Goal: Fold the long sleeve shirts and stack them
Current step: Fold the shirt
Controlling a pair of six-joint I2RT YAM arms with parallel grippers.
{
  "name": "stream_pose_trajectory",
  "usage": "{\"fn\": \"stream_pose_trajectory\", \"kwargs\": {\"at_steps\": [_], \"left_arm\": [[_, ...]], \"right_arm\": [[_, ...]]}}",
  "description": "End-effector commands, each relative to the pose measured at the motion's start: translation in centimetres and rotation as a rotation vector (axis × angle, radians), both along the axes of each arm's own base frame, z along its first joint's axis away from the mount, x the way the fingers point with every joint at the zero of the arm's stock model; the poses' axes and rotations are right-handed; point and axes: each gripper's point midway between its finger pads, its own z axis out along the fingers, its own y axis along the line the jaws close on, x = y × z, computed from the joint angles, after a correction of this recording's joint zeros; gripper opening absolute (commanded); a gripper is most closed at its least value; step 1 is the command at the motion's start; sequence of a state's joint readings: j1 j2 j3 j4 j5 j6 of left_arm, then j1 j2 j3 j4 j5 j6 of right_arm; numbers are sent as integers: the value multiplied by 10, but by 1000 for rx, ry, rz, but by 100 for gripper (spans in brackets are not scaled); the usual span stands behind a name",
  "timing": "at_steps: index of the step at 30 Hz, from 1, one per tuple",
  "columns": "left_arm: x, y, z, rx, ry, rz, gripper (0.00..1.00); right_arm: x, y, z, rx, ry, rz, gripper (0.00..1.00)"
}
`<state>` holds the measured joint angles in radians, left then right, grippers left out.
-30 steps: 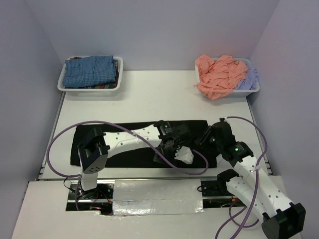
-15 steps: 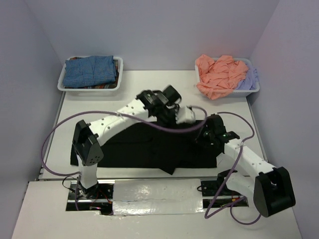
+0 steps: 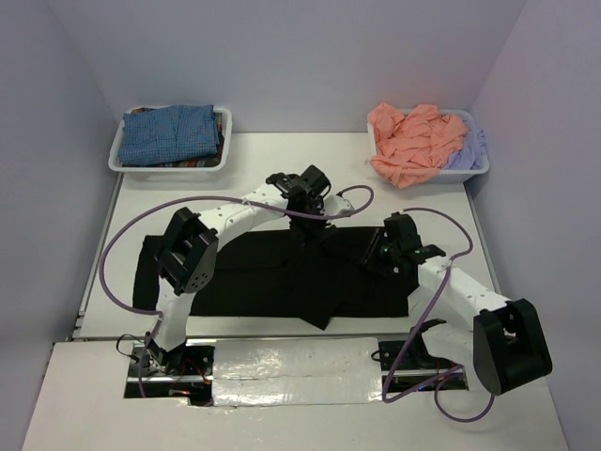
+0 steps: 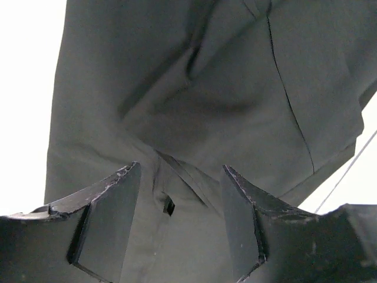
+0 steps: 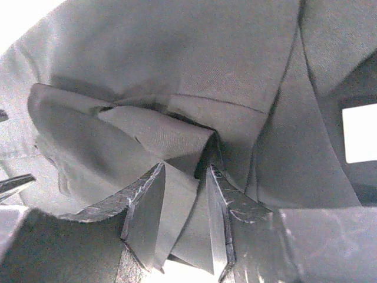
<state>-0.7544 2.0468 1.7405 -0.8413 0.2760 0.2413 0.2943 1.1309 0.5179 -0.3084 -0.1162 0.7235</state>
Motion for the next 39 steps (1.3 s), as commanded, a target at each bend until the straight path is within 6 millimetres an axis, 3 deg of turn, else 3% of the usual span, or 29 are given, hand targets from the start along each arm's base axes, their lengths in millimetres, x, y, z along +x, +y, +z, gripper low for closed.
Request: {"fn": "stream_pose_trajectory", "kwargs": {"at_steps": [1, 5, 8, 12, 15, 19, 22, 30, 39], "left_arm": [[6, -13, 1, -64, 17, 48, 69], [5, -20, -3, -97, 41, 64, 67], [5, -24, -9, -101, 63, 75, 62], [2, -23, -21, -88, 94, 86, 57], [3, -20, -26, -66, 91, 88, 45], [9, -17, -28, -49, 61, 90, 17], [10, -16, -30, -41, 59, 91, 0], [30, -12, -8, -62, 4, 105, 0], [40, -12, 4, -87, -14, 120, 0]], "right_arm": [[14, 5, 7, 25, -54, 0, 41], [16, 8, 6, 40, -64, 7, 36], [20, 8, 7, 33, -78, 11, 24], [20, 7, 2, 20, -59, 14, 23], [22, 8, 0, 27, -61, 11, 20], [25, 8, 0, 26, -69, 4, 0], [29, 6, 3, 10, -81, 1, 0], [38, -2, 39, 3, -185, -21, 0], [50, -9, 49, -4, -189, -58, 0]]}}
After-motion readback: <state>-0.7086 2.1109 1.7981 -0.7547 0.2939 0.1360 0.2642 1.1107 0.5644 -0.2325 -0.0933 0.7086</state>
